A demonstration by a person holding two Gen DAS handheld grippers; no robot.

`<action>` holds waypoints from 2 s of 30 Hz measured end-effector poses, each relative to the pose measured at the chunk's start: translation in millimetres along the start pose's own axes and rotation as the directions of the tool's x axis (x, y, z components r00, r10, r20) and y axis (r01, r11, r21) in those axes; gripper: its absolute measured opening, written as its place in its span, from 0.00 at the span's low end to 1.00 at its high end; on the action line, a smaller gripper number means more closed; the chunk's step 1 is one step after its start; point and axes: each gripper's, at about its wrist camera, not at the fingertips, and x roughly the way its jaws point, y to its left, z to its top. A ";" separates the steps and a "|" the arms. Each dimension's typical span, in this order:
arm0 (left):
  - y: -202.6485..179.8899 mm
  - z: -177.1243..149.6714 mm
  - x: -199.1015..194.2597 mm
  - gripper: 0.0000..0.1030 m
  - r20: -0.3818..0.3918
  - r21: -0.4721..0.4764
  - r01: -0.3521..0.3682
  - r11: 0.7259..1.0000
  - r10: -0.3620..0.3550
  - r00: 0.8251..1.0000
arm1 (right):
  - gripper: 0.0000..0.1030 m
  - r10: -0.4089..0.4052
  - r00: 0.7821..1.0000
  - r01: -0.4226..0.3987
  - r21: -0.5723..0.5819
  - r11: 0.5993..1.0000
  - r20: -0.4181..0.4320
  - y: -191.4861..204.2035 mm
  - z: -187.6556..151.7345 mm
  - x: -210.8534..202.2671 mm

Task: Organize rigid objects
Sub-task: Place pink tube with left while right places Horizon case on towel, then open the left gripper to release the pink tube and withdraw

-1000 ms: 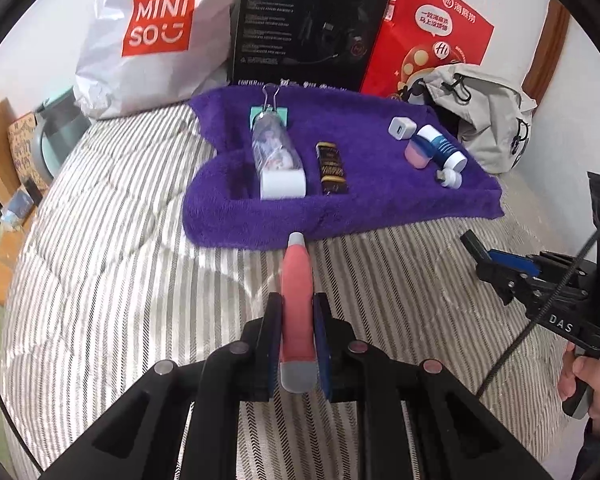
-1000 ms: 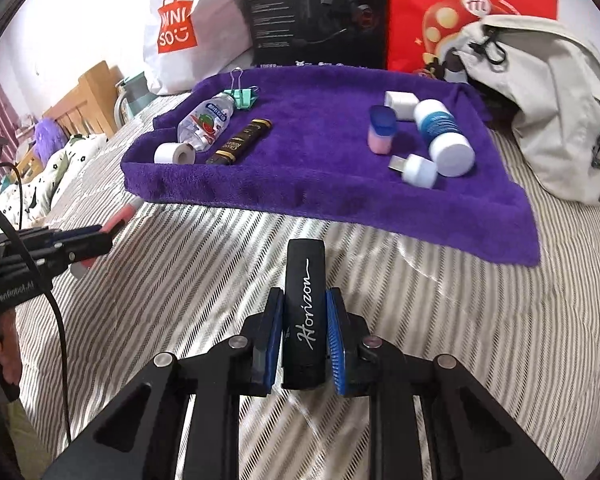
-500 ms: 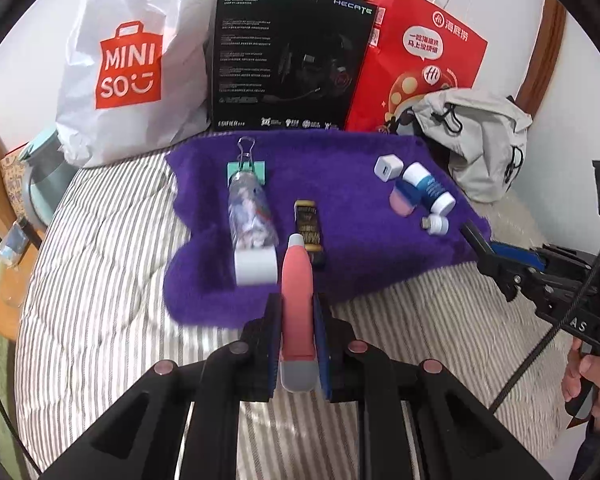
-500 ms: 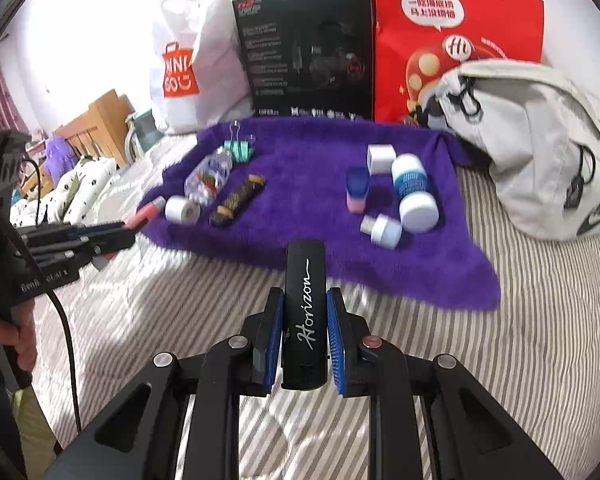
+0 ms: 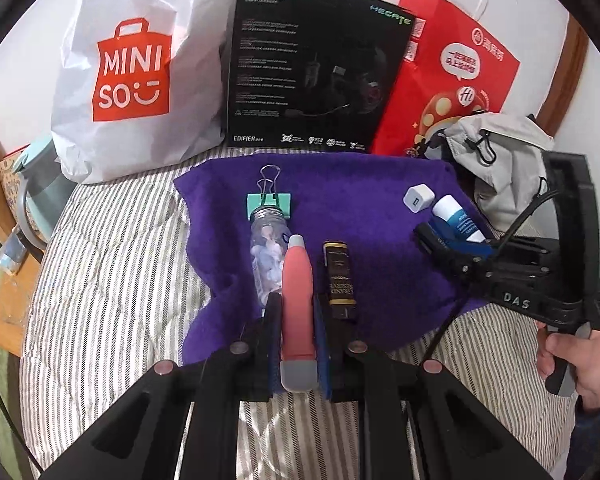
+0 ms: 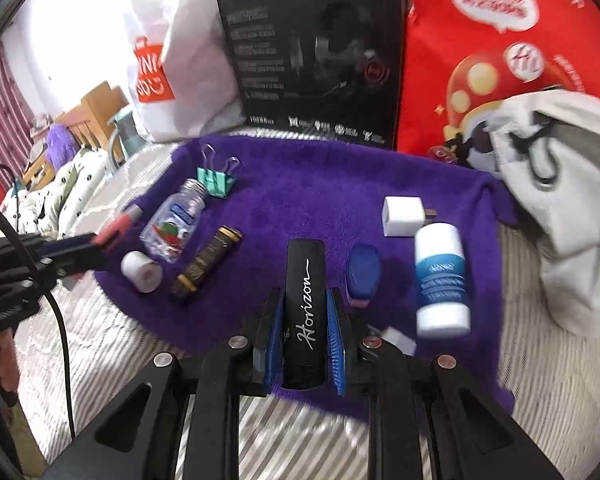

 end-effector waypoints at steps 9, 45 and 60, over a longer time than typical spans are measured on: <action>2.3 5.2 8.9 0.15 -0.003 -0.005 0.019 1.000 -0.019 1.000 | 0.21 -0.034 0.997 0.032 -0.034 0.999 -0.063 2.2 -4.2 24.9; -53.3 20.4 72.4 0.15 -0.098 0.079 0.076 0.994 -0.068 0.993 | 0.57 -0.033 0.999 0.033 -0.011 0.999 0.000 -15.3 -32.1 -47.0; -64.4 29.3 86.2 0.15 -0.160 0.125 0.034 0.992 -0.014 0.987 | 0.59 0.017 0.999 -0.022 0.176 0.984 0.027 -43.6 -84.4 -93.8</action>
